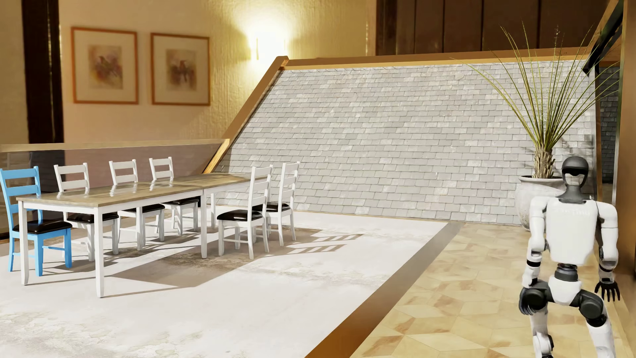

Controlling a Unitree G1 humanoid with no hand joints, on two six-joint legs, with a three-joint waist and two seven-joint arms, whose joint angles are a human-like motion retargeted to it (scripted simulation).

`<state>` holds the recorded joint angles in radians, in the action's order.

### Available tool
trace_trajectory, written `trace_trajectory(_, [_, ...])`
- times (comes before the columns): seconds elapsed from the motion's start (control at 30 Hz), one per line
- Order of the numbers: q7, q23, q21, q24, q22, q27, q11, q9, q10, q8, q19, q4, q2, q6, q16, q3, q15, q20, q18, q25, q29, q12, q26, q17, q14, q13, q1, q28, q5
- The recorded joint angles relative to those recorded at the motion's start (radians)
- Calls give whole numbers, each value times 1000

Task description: Walk towards the table

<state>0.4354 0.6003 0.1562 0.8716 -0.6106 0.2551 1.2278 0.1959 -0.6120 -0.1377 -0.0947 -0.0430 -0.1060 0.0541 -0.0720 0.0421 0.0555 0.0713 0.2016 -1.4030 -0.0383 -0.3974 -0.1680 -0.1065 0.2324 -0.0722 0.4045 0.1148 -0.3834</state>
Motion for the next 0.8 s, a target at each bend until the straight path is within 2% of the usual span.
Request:
trace_trajectory(0.07, [-102, 123, -134, 98, -48, 100, 129, -3, 66, 101, 24, -83, -158, 13, 80, -24, -45, -17, -11, 96, -23, 41, -29, 53, 29, 104, -117, -2, 69])
trace_trajectory(0.1, [-163, 162, -175, 111, -66, 122, 134, -8, 99, 121, 30, -113, -230, 15, 103, -36, -39, 6, -17, 137, -51, 70, -53, 66, 42, 169, -175, -14, 89])
trace_trajectory(0.13, [-225, 180, -190, 102, -81, 122, 101, -12, 126, 124, 48, -135, -299, 16, 120, -50, -41, 37, -21, 161, -80, 104, -67, 69, 57, 242, -229, -34, 96])
trace_trajectory(0.17, [-287, 182, -181, 79, -95, 101, 30, -15, 146, 100, 83, -149, -358, 16, 136, -63, -53, 66, -23, 167, -101, 142, -68, 66, 75, 321, -278, -54, 86])
trace_trajectory(0.23, [-394, 198, -126, 34, -107, 29, -236, -18, 190, -6, 137, -164, -436, 19, 175, -86, -52, 96, -28, 123, -116, 217, -49, 55, 108, 448, -373, -74, 76])
trace_trajectory(0.27, [-431, 215, -99, 23, -107, -3, -434, -18, 225, -48, 116, -163, -454, 21, 191, -95, -25, 98, -30, 86, -133, 246, -42, 50, 120, 491, -425, -93, 114])
trace_trajectory(0.3, [-454, 234, -81, 16, -105, -28, -664, -16, 266, -37, 66, -158, -461, 24, 199, -102, 6, 97, -31, 48, -170, 267, -39, 47, 125, 517, -478, -117, 194])
trace_trajectory(0.37, [-472, 255, -79, 5, -110, -56, -1060, -14, 327, 119, -56, -142, -447, 26, 195, -109, 0, 90, -31, -21, -277, 292, -42, 41, 131, 535, -579, -148, 378])
trace_trajectory(0.4, [-465, 249, -95, -4, -123, -63, -1106, -11, 330, 145, -83, -137, -445, 26, 185, -109, -24, 85, -25, -49, -313, 299, -47, 37, 134, 535, -623, -146, 431])
trace_trajectory(0.43, [-449, 231, -124, -4, -141, -62, -1057, -9, 312, 132, -66, -133, -445, 25, 173, -110, 0, 73, -19, -68, -318, 303, -53, 36, 127, 530, -663, -135, 467])
trace_trajectory(0.5, [-427, 167, -223, 44, -173, -31, -910, -6, 219, 139, 61, -120, -432, 7, 151, -125, 123, 5, -25, -57, -240, 302, -55, 60, 31, 520, -713, -89, 505])
trace_trajectory(0.53, [-423, 130, -292, 82, -178, -1, -832, -3, 114, 117, 114, -111, -425, -9, 135, -134, 136, -33, -59, -16, -172, 306, -51, 87, -57, 512, -698, -75, 491])
trace_trajectory(0.57, [-418, 107, -360, 115, -172, 30, -756, 0, -47, 89, 163, -94, -420, -27, 115, -139, 82, -58, -151, 44, -102, 310, -53, 118, -154, 493, -644, -77, 469])
trace_trajectory(0.6, [-397, 106, -409, 135, -154, 61, -717, 2, -235, 61, 179, -60, -395, -47, 93, -139, 23, -71, -250, 104, -51, 312, -52, 142, -251, 459, -563, -87, 447])
trace_trajectory(0.63, [-358, 129, -429, 132, -119, 92, -714, 2, -408, 33, 182, 0, -350, -67, 74, -135, -22, -73, -269, 143, -38, 309, -37, 147, -318, 408, -469, -101, 429])
trace_trajectory(0.67, [-315, 173, -407, 114, -73, 113, -731, 1, -543, 9, 179, 75, -296, -86, 65, -124, -56, -77, -240, 138, -64, 300, -8, 129, -300, 343, -372, -108, 417])
trace_trajectory(0.7, [-281, 225, -339, 87, -22, 106, -757, -2, -635, -12, 174, 144, -239, -103, 69, -107, -84, -86, -202, 82, -123, 286, 33, 89, -247, 271, -279, -106, 411])
trace_trajectory(0.73, [-255, 264, -243, 48, 28, 64, -788, -6, -681, -27, 169, 199, -179, -118, 81, -86, -107, -92, -167, -10, -180, 270, 73, 36, -224, 197, -194, -97, 411])
trace_trajectory(0.77, [-234, 279, -150, 8, 73, 1, -821, -11, -680, -39, 165, 236, -118, -129, 100, -64, -129, -98, -145, -108, -207, 254, 104, -16, -221, 125, -118, -85, 415])
trace_trajectory(0.8, [-218, 276, -78, -22, 116, -58, -852, -18, -636, -49, 161, 253, -59, -136, 122, -42, -152, -104, -136, -186, -203, 239, 120, -60, -214, 53, -51, -77, 421])
